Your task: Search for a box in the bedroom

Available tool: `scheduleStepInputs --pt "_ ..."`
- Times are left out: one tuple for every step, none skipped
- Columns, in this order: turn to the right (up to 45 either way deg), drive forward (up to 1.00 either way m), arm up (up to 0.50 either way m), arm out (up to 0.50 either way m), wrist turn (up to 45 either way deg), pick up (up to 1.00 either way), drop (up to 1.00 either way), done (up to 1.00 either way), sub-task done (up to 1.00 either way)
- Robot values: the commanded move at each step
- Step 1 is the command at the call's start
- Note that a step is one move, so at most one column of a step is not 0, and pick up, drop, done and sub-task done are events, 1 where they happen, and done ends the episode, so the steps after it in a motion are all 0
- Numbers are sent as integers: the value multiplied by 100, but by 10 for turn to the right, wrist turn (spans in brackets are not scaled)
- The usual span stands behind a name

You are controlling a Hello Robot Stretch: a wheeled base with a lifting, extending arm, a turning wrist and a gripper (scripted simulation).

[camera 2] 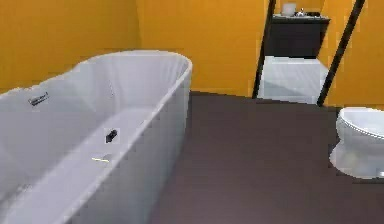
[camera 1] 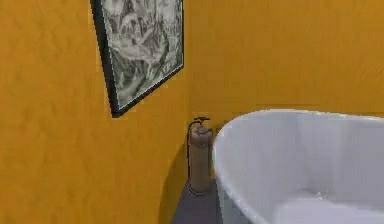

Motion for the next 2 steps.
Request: scheduleStepInputs --pt "450 0 0 0 0 0 0 0 0" --pt "450 0 0 0 0 0 0 0 0"
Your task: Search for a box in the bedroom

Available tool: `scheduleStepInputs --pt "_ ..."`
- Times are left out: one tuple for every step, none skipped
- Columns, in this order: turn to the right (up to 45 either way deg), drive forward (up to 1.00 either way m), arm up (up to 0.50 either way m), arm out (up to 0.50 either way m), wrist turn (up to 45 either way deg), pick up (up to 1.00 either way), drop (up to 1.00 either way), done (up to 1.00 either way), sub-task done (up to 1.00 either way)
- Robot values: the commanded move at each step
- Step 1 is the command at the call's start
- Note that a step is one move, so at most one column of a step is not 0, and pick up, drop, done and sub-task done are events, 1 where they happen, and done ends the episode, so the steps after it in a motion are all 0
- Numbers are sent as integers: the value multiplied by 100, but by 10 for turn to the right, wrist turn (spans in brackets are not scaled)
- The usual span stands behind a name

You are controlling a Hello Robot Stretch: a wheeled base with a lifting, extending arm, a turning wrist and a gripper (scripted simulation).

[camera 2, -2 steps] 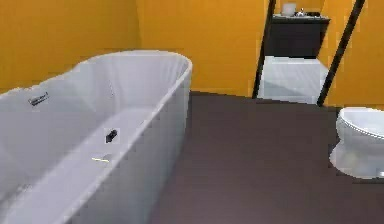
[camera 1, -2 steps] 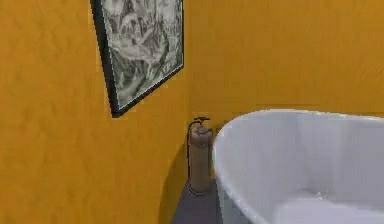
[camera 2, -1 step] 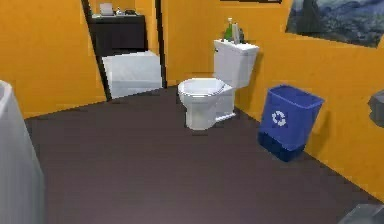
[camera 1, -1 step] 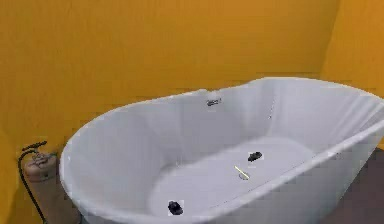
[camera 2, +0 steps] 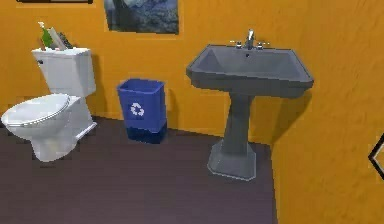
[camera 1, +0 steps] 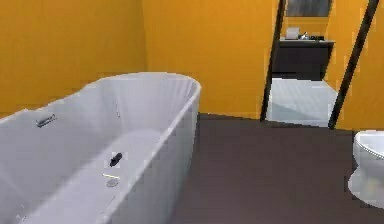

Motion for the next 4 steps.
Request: scheduleStepInputs --pt "300 0 0 0 0 0 0 0 0" --pt "0 100 0 0 0 0 0 0 0" --pt "0 100 0 0 0 0 0 0 0" --pt "0 90 0 0 0 0 0 0 0"
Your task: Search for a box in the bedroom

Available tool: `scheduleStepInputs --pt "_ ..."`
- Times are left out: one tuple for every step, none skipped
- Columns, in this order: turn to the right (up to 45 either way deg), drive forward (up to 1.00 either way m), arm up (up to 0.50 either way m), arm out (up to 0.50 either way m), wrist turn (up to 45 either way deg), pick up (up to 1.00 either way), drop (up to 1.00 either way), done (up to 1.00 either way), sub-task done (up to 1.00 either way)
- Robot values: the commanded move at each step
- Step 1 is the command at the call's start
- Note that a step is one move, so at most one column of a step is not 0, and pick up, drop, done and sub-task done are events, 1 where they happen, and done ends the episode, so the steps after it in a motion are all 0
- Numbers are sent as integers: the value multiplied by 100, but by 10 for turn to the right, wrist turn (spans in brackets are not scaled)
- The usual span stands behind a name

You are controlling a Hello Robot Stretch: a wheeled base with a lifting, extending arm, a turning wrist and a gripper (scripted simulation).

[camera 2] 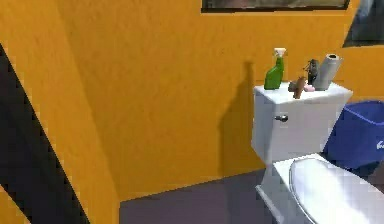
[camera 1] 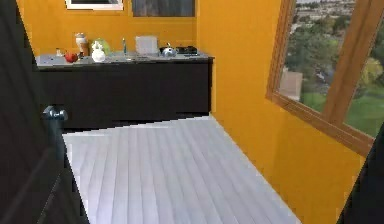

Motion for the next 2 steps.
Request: scheduleStepInputs --pt "-360 0 0 0 0 0 0 0 0" --pt "0 5 0 0 0 0 0 0 0"
